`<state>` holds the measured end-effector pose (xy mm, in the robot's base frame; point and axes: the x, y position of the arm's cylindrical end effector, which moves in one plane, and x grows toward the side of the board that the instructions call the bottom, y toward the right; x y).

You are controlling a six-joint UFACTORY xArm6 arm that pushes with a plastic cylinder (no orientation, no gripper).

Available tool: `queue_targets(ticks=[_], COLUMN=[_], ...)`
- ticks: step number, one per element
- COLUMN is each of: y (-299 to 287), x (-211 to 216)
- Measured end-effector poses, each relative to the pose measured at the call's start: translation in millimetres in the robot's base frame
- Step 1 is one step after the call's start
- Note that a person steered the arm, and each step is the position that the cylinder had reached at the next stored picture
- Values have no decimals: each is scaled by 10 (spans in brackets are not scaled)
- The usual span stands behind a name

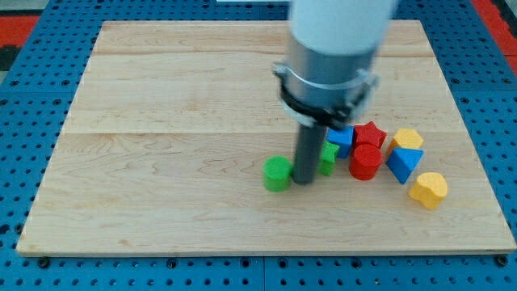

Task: Place the green star above the green circle

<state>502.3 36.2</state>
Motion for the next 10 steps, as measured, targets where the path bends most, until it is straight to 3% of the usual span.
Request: queue_targets(ticks=[1,3,5,6,8,10], y=[-205,-236,385,543,5,258], x=[-149,-25,269,-2,-877,-945])
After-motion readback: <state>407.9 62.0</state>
